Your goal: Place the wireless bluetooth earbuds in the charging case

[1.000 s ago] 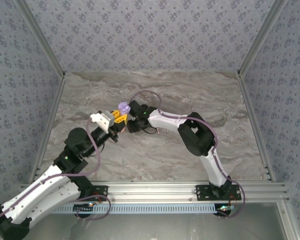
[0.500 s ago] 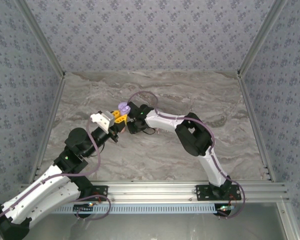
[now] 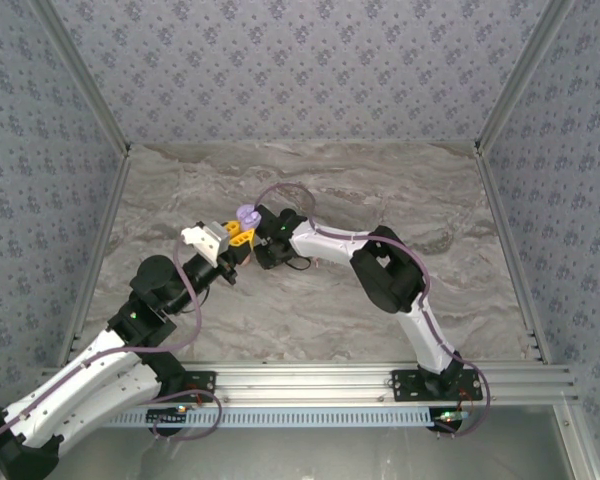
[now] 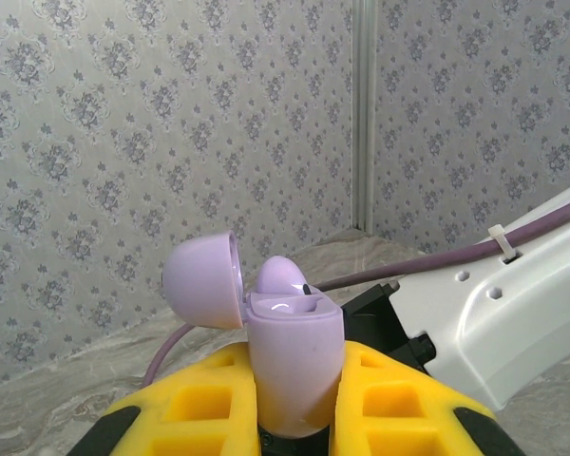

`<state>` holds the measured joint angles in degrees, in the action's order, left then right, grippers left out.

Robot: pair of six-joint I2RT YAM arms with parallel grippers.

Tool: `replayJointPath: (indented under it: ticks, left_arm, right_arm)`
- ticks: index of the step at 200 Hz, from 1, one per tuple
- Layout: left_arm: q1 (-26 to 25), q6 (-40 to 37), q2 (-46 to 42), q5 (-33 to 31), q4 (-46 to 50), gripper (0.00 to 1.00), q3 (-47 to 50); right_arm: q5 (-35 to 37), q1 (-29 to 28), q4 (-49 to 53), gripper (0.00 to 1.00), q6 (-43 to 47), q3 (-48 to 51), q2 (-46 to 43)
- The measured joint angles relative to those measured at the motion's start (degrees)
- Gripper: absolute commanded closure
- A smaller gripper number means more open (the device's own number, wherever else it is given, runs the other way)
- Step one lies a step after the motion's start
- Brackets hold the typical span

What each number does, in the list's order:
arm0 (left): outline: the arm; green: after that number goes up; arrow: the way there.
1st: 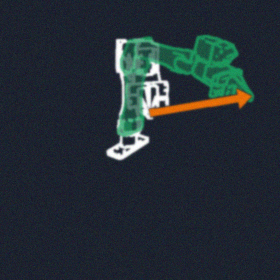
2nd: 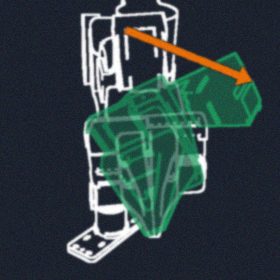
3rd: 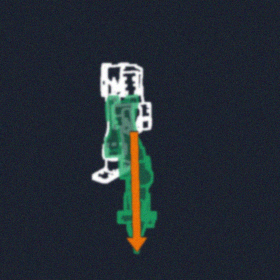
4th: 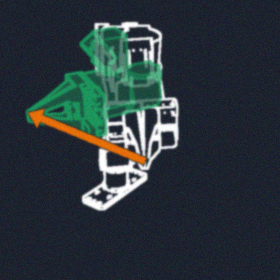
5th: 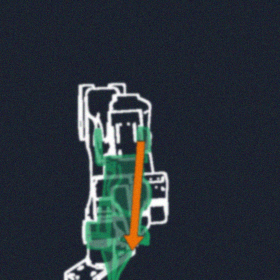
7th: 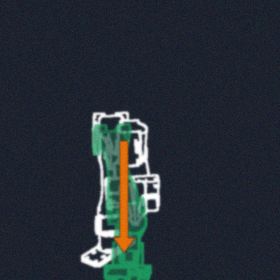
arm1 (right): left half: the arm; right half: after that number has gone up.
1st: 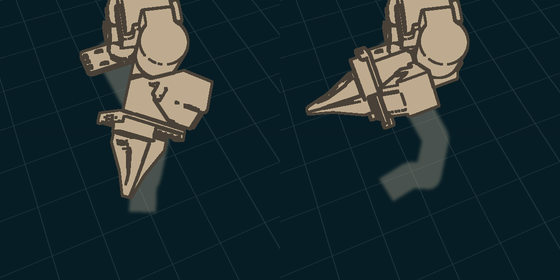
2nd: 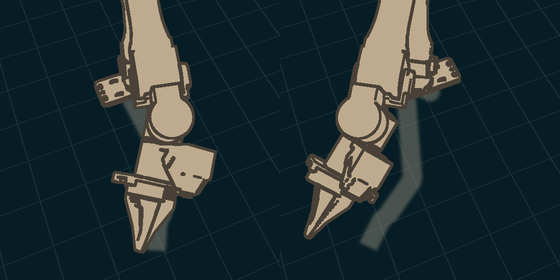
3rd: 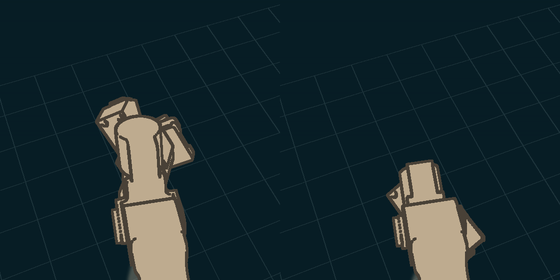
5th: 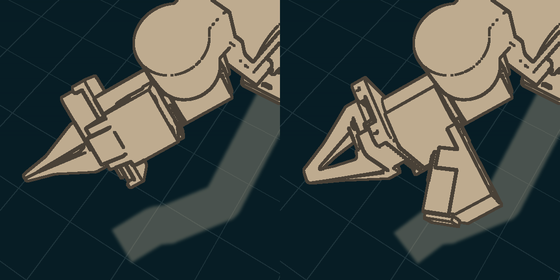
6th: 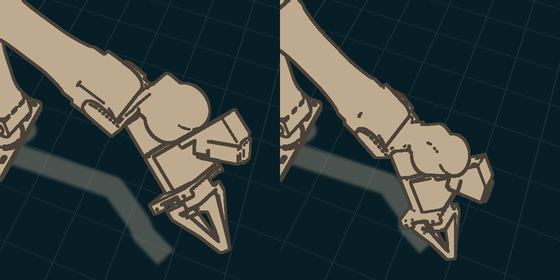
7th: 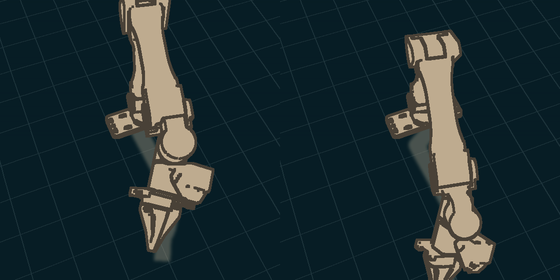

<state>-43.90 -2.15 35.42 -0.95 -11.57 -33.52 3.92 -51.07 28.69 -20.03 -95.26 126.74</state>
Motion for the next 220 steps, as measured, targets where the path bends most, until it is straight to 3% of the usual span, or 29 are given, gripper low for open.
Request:
replayJointPath:
  ticks: [63,146,183,220]
  left_arm:
    - [0.0,0.0,0.35,0.0,-0.07,1.0,0.0]
    - [0.0,0.02,0.35,0.0,-0.11,1.0,0.0]
    - [0.0,0.24,0.42,0.04,-0.22,1.0,0.04]
    - [0.0,1.36,2.8,1.27,-2.29,1.0,0.5]
  right_arm:
    - [0.33,-0.24,-0.15,0.7,0.02,1.73,-1.11]
    - [0.37,-0.02,-0.39,0.79,0.46,4.24,-2.93]
    - [-0.85,1.6,-1.33,0.79,0.48,12.37,-9.53]
    - [-2.08,6.29,-5.31,0.79,1.14,22.01,-24.63]
